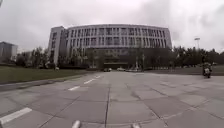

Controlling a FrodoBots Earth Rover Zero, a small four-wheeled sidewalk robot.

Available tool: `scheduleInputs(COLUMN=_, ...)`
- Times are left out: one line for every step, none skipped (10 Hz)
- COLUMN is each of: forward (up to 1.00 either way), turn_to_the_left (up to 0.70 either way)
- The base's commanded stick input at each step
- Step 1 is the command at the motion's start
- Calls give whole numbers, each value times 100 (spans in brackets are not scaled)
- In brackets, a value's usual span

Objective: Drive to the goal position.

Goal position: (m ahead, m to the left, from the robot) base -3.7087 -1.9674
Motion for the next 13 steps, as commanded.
scheduleInputs(forward=7, turn_to_the_left=0)
scheduleInputs(forward=7, turn_to_the_left=0)
scheduleInputs(forward=7, turn_to_the_left=0)
scheduleInputs(forward=7, turn_to_the_left=0)
scheduleInputs(forward=7, turn_to_the_left=0)
scheduleInputs(forward=7, turn_to_the_left=0)
scheduleInputs(forward=7, turn_to_the_left=0)
scheduleInputs(forward=7, turn_to_the_left=0)
scheduleInputs(forward=7, turn_to_the_left=0)
scheduleInputs(forward=7, turn_to_the_left=0)
scheduleInputs(forward=7, turn_to_the_left=0)
scheduleInputs(forward=7, turn_to_the_left=0)
scheduleInputs(forward=7, turn_to_the_left=0)
